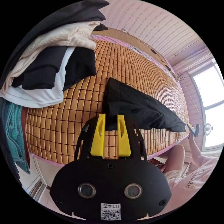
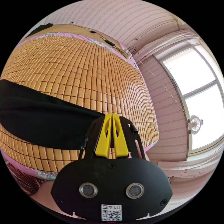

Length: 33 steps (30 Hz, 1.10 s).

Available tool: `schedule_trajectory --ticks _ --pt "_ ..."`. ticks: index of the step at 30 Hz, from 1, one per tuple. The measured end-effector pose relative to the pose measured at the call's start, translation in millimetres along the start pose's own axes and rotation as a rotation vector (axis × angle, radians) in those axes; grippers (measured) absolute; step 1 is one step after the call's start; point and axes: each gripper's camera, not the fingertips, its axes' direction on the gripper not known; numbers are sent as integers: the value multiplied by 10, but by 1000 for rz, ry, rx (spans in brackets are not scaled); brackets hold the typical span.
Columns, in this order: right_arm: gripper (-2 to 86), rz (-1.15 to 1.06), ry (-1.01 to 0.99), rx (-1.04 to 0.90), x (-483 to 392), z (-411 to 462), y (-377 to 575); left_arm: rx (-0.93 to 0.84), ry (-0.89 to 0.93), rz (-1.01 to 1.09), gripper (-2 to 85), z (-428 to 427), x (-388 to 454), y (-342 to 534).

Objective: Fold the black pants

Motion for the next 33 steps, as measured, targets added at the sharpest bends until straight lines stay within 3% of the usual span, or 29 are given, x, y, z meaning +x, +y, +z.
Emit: schedule_trajectory --ticks 5,13,17,21,24,26,30,33 --pt "-3 -275 -378 329 -1020 -836 -205 17 20 40 100 44 -198 267" --pt "58 -896 -990 597 -3153 -2229 -210 6 152 12 38 52 -498 527" --pt "70 -1167 -949 629 -4139 -2648 77 50 306 -48 30 -181 -767 673" --pt "77 -1176 -823 642 -4727 -2730 86 114 286 -80 26 -305 -929 740" --pt "77 -1073 -837 493 -5051 -2610 -190 162 223 -101 30 -351 -1039 843" --pt "66 -1074 -868 351 -5267 -2443 -333 206 192 -103 26 -375 -1066 986" --pt "23 -1034 -945 290 -5260 -2393 -472 314 201 -141 11 -402 -1019 1360" --pt "17 -1064 -1154 231 -5046 -2472 -578 341 261 -106 11 -367 -899 1645"
